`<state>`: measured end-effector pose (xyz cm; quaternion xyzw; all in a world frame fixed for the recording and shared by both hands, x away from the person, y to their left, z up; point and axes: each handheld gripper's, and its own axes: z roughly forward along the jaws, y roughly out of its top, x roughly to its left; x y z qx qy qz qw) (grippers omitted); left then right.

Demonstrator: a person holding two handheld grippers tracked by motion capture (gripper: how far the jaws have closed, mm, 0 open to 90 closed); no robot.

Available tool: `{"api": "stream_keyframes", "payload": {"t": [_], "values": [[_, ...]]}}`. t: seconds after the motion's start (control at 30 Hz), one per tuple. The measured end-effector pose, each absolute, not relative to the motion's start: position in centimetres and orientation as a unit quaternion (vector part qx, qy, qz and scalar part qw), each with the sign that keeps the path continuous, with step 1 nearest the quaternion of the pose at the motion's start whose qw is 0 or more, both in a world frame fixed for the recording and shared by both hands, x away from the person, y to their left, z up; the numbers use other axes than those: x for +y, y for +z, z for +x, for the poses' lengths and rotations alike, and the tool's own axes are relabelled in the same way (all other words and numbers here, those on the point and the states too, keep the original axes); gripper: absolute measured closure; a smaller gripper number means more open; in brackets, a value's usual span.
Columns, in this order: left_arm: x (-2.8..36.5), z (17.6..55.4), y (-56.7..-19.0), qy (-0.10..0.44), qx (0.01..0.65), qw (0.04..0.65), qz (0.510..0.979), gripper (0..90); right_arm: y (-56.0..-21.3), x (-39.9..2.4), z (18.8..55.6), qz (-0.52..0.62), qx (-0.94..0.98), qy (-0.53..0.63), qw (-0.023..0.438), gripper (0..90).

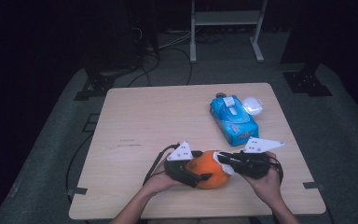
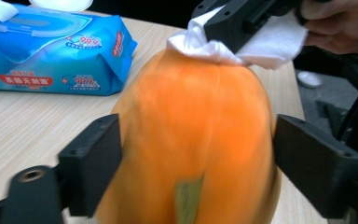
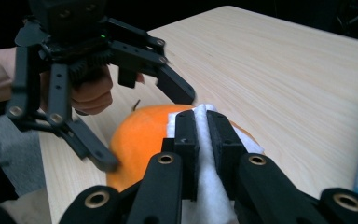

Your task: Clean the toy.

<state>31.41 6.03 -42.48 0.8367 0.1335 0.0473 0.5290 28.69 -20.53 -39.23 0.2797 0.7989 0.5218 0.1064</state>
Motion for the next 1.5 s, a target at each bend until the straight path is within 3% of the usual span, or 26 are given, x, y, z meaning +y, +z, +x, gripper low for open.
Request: {"api": "stream_keyframes", "payload": {"t": [0.17, 0.33, 0.57, 0.67, 0.73, 0.9, 1.13, 1.23, 1.33, 1.5], "values": [[6.1, 32.2, -44.2, 0.025, 0.125, 0.526, 0.841, 9.7, -39.8, -21.8, 29.4, 0.303, 0.791, 0.521, 0.102, 82.3], [5.9, 31.6, -43.7, 0.054, 0.124, 0.52, 0.844, 26.7, -39.8, -21.6, 29.2, 0.305, 0.787, 0.527, 0.096, 82.5], [6.0, 31.5, -43.2, 0.055, 0.134, 0.522, 0.841, 32.5, -38.9, -19.9, 28.4, 0.27, 0.798, 0.528, 0.107, 82.4], [6.2, 31.5, -42.8, 0.06, 0.137, 0.527, 0.837, 32.3, -39.5, -21.3, 29.3, 0.296, 0.794, 0.518, 0.117, 82.4], [6.0, 31.6, -42.9, 0.057, 0.141, 0.527, 0.836, 31.8, -40.2, -22.2, 29.9, 0.321, 0.783, 0.524, 0.095, 82.5], [5.7, 31.5, -43.1, 0.059, 0.142, 0.526, 0.836, 30.2, -39.5, -20.4, 28.7, 0.286, 0.792, 0.531, 0.093, 82.4], [6.0, 32.2, -44.1, 0.044, 0.152, 0.529, 0.834, 9.8, -40.0, -20.8, 29.3, 0.298, 0.795, 0.516, 0.11, 82.4], [5.6, 32.1, -44.7, 0.048, 0.154, 0.531, 0.832, 11.7, -40.4, -21.8, 30.0, 0.321, 0.783, 0.523, 0.095, 82.3], [5.6, 31.7, -44.2, 0.063, 0.152, 0.526, 0.835, 22.8, -40.3, -21.4, 29.8, 0.317, 0.786, 0.523, 0.096, 82.4], [6.1, 31.2, -42.1, 0.016, 0.138, 0.527, 0.839, 25.8, -39.4, -21.0, 29.0, 0.296, 0.784, 0.538, 0.093, 82.3]]}}
